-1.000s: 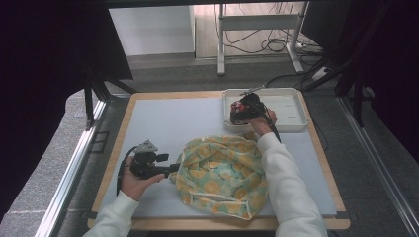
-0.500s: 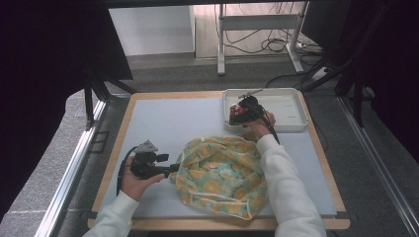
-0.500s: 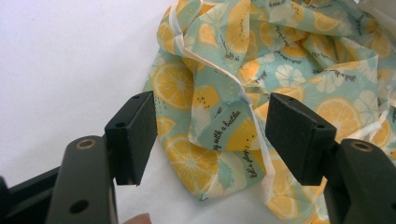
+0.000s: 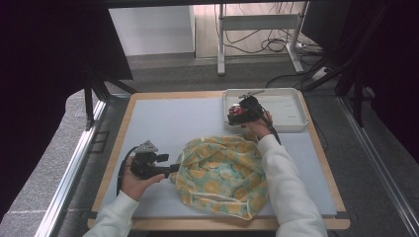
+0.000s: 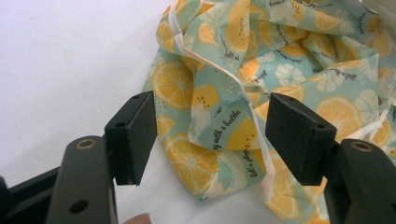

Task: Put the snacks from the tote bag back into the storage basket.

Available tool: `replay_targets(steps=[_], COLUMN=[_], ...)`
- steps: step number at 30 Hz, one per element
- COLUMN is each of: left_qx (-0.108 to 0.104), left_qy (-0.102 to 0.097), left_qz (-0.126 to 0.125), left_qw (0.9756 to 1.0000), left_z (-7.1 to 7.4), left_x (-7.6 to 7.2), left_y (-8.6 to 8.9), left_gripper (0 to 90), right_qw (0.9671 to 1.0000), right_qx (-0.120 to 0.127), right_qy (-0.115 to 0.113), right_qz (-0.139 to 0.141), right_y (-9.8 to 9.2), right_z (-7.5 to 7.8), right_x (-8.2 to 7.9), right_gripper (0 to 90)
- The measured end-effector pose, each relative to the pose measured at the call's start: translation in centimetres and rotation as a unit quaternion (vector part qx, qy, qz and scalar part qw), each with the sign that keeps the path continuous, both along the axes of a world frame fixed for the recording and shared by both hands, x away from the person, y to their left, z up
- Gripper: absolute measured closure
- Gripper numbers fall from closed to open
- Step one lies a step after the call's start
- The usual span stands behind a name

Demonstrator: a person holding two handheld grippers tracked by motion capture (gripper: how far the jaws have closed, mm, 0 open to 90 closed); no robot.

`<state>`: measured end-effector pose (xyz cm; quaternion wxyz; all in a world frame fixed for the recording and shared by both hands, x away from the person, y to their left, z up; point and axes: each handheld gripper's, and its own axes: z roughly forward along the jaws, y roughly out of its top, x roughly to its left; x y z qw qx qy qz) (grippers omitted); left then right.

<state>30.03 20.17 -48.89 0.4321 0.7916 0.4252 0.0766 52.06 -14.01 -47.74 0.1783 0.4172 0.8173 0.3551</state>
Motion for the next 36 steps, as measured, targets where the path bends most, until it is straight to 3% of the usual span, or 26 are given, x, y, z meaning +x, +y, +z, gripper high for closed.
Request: replay_targets(steps=[7,18,26,28,36], left_qx=[0.0,0.001,0.001,0.001,0.003], left_qy=[-0.002,-0.001,0.001,0.001,0.002], left_qz=[0.003,0.006,0.01,0.01,0.012], left_qw=[1.0,1.0,0.9999,1.0,0.9999], left_z=[0.0,-0.1,-0.2,-0.2,-0.2], left_x=[0.0,0.1,0.2,0.2,0.1], left_y=[0.2,0.3,0.4,0.4,0.4], left_gripper=[33.9,33.9,33.9,33.9,33.9], right_qw=[0.9999,0.9987,0.9969,0.9967,0.9959], right_qx=[0.007,0.036,0.047,0.051,0.052], right_qy=[-0.012,-0.03,-0.043,-0.043,-0.046], right_qz=[0.003,0.019,0.045,0.047,0.059], right_y=[-0.1,-1.8,-3.8,-4.0,-6.2], right_z=[0.8,1.9,2.7,2.7,2.1], right_x=[-1.0,-3.5,-7.2,-7.7,-12.1], right_gripper=[12.6,16.2,18.5,18.5,18.9])
